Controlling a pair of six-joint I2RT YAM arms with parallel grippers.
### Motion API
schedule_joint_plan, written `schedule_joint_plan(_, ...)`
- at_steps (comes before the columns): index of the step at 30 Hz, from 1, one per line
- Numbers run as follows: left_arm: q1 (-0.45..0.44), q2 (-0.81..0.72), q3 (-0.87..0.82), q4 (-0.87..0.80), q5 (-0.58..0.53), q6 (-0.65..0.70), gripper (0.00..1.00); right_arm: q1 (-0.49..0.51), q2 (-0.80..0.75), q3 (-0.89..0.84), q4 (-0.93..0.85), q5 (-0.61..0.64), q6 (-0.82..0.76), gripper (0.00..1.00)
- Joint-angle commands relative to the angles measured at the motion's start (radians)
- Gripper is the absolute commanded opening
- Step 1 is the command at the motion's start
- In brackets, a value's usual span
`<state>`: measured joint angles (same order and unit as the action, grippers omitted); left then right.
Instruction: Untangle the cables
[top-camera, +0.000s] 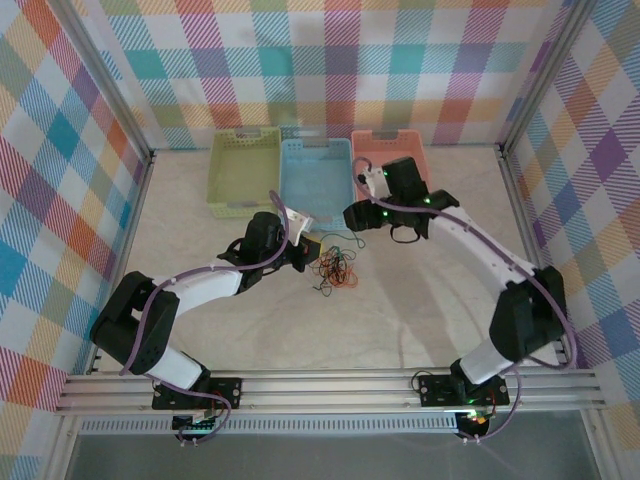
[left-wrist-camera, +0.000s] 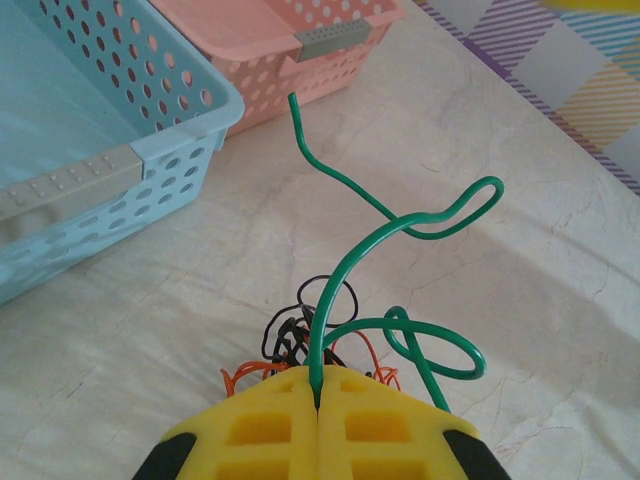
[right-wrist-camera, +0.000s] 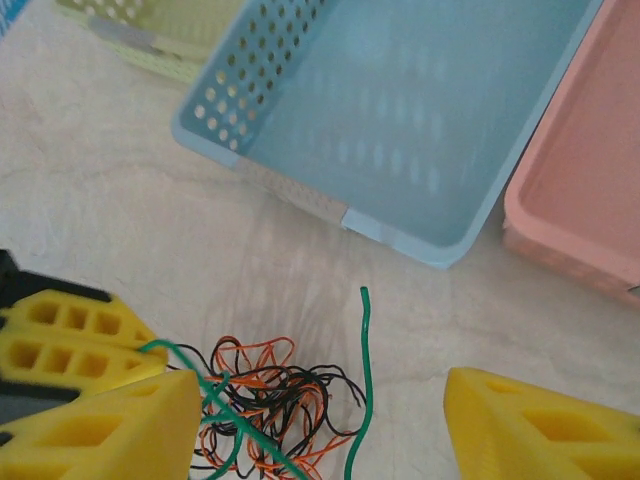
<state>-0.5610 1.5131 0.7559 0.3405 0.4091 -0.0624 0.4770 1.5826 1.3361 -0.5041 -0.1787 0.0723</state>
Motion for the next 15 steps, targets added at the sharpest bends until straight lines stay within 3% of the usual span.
schedule_joint_plan(1, -0.007, -0.032, -0.012, 0.032, 0.005, 0.021, 0.0, -0.005, 0.09, 0.105, -0.127, -0.081, 0.019, 0.61)
schedule_joint_plan(15, -0.007, -0.036, -0.014, 0.037, 0.014, 0.021, 0.0, -0.005, 0.237, 0.166, -0.139, -0.1, 0.027, 0.54)
